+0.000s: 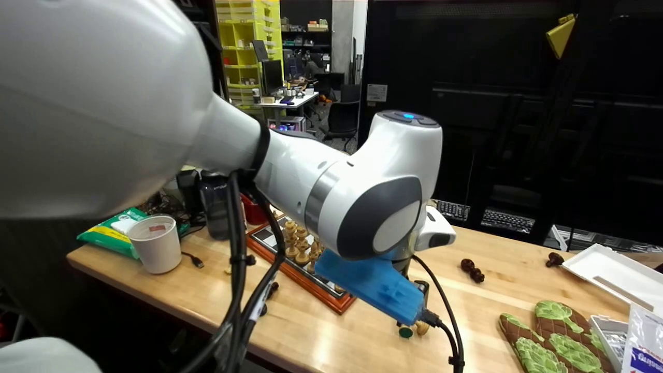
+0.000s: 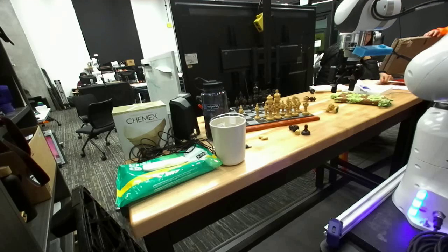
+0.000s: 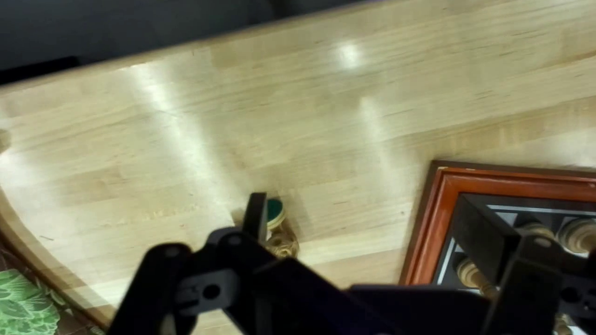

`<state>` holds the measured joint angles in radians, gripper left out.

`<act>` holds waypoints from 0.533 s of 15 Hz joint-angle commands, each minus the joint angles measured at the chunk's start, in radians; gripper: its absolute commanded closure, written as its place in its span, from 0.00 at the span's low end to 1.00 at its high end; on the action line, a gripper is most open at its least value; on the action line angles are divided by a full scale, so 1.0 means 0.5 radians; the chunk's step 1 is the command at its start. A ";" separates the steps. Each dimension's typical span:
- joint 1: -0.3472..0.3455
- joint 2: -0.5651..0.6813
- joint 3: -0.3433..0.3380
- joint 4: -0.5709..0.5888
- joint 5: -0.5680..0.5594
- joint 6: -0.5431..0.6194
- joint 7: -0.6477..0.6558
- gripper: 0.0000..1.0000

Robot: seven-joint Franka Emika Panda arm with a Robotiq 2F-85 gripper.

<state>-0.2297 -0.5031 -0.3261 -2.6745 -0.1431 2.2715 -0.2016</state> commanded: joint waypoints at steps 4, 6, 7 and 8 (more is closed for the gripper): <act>-0.048 0.078 0.031 0.004 0.019 0.058 -0.013 0.00; -0.040 0.121 0.025 0.022 0.032 0.068 -0.018 0.00; -0.025 0.183 0.005 0.047 0.059 0.082 -0.042 0.00; -0.015 0.228 -0.004 0.064 0.074 0.095 -0.063 0.00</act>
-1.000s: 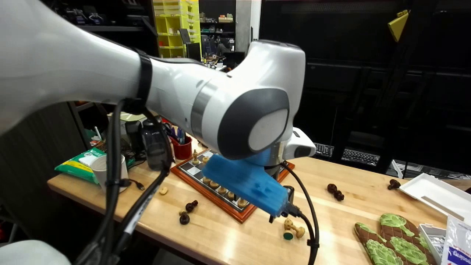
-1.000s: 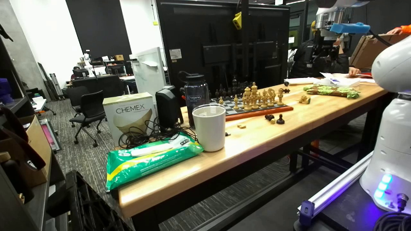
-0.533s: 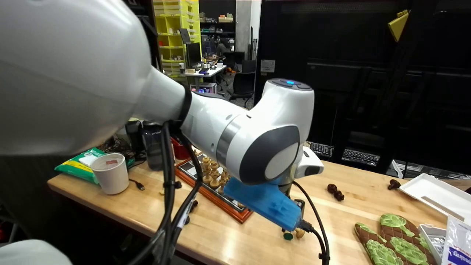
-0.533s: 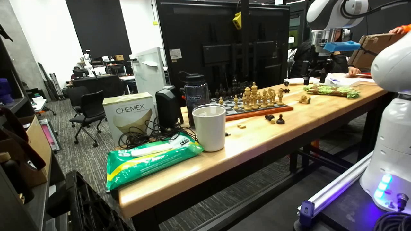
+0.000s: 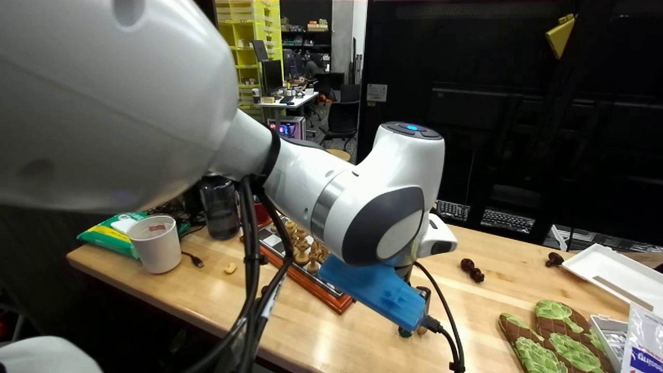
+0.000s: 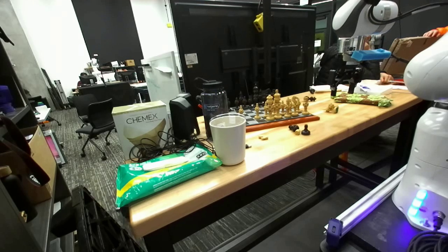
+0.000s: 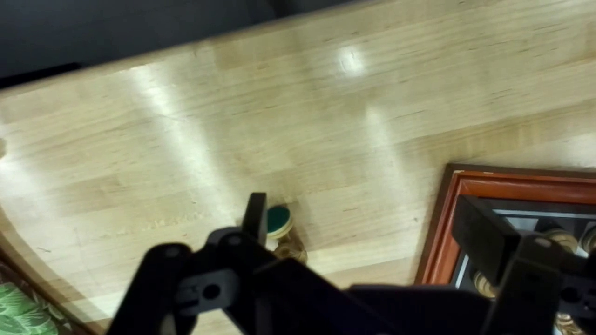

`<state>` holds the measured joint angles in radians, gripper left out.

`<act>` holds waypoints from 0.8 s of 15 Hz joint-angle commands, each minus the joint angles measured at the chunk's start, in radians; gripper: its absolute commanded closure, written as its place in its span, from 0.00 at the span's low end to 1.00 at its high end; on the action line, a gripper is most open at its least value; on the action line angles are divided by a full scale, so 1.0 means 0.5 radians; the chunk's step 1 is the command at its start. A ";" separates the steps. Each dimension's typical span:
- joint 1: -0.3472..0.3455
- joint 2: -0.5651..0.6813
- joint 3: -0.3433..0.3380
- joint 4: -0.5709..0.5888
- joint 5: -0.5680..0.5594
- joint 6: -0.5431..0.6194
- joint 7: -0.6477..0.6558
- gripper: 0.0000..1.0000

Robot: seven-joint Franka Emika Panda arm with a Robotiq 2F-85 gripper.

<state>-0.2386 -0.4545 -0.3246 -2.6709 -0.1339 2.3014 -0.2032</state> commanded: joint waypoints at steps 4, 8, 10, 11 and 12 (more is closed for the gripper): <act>0.022 0.326 -0.023 0.134 0.110 0.101 -0.147 0.00; 0.052 0.537 -0.043 0.246 0.271 0.108 -0.326 0.00; 0.055 0.630 -0.040 0.307 0.371 0.078 -0.419 0.00; 0.048 0.675 -0.032 0.334 0.400 0.078 -0.452 0.00; 0.039 0.712 -0.027 0.359 0.424 0.074 -0.487 0.00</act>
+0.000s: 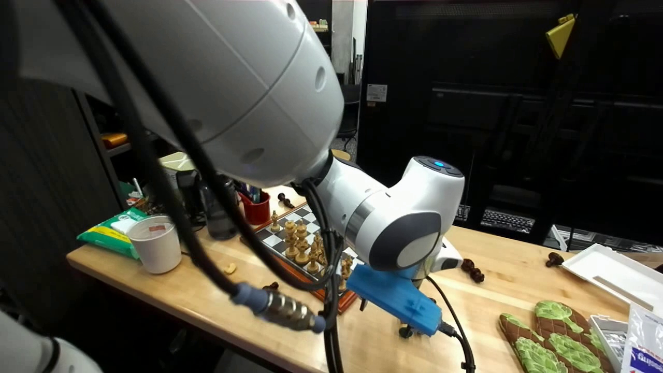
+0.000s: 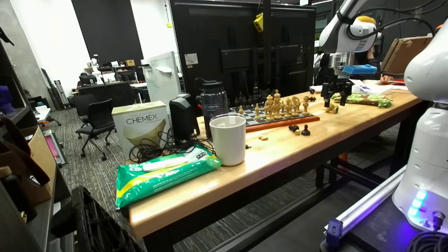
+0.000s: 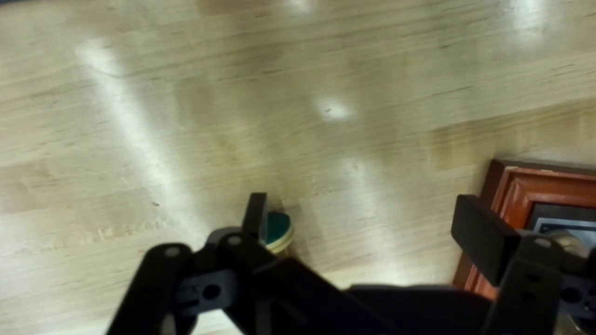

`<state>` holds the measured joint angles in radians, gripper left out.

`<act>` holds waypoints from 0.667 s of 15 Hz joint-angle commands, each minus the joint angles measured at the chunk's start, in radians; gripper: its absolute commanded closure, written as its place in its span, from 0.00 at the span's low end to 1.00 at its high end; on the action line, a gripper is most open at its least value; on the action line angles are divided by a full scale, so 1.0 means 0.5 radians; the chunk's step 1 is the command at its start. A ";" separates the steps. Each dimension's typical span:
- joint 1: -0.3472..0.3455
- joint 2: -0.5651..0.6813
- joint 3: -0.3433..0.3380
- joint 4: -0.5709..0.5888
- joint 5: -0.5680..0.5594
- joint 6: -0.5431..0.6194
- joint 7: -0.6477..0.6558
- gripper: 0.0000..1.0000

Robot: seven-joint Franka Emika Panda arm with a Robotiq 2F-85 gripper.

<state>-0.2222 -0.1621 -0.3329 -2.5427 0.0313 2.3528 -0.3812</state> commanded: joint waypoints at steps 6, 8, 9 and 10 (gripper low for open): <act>-0.044 0.308 0.017 0.226 0.150 -0.037 -0.214 0.00; -0.058 0.347 0.024 0.251 0.164 -0.040 -0.237 0.00; -0.065 0.362 0.028 0.259 0.176 -0.042 -0.255 0.00; -0.071 0.375 0.031 0.266 0.187 -0.041 -0.267 0.00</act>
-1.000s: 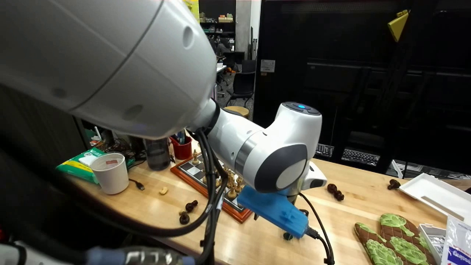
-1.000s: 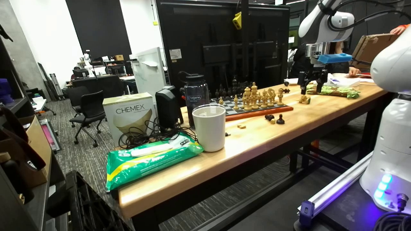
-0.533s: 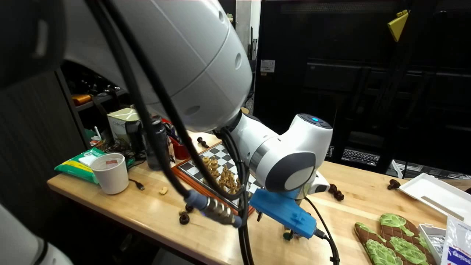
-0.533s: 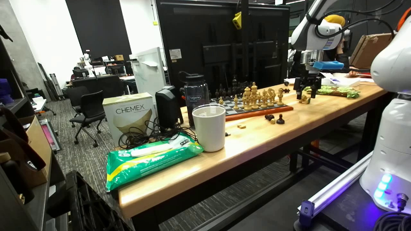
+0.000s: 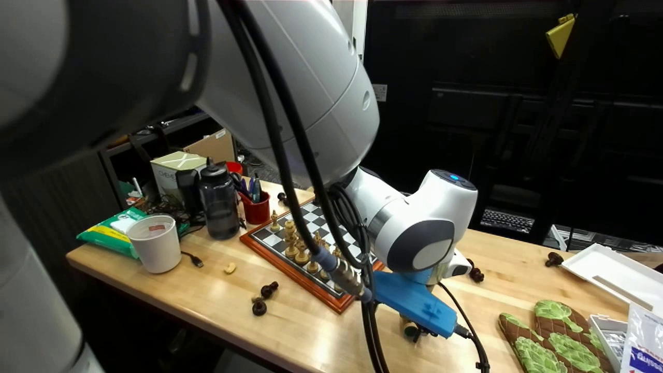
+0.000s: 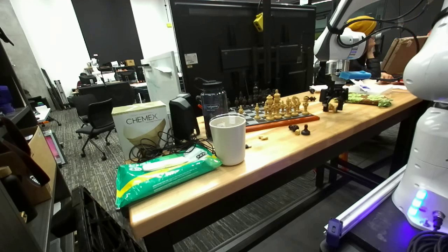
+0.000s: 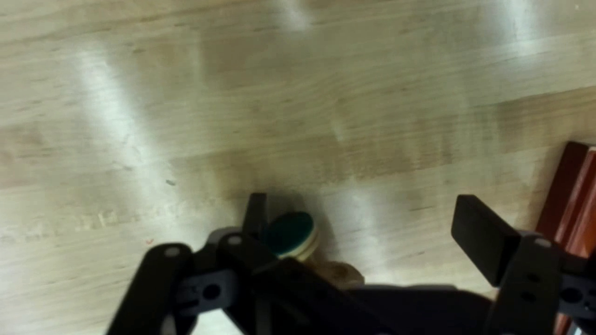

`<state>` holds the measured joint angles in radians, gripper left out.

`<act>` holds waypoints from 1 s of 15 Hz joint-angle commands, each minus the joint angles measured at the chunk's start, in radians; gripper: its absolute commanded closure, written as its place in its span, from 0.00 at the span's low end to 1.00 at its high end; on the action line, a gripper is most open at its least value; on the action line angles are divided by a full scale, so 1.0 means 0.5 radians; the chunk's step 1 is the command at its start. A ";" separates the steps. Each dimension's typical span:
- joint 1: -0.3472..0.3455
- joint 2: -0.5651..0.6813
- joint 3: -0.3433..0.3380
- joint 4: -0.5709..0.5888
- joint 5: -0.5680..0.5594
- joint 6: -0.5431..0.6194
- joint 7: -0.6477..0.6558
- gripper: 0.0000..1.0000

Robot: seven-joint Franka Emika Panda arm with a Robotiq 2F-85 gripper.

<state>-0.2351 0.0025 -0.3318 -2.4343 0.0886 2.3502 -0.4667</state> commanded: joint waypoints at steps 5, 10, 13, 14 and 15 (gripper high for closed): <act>-0.063 0.083 0.050 0.072 0.148 -0.046 -0.175 0.00; -0.062 0.065 0.070 0.060 0.153 -0.042 -0.211 0.00; -0.065 0.071 0.073 0.061 0.130 -0.026 -0.196 0.00; -0.066 0.072 0.071 0.063 0.112 -0.023 -0.190 0.00; -0.069 0.073 0.067 0.067 0.096 -0.025 -0.177 0.00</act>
<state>-0.2482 0.0379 -0.3096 -2.4075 0.1457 2.3424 -0.5413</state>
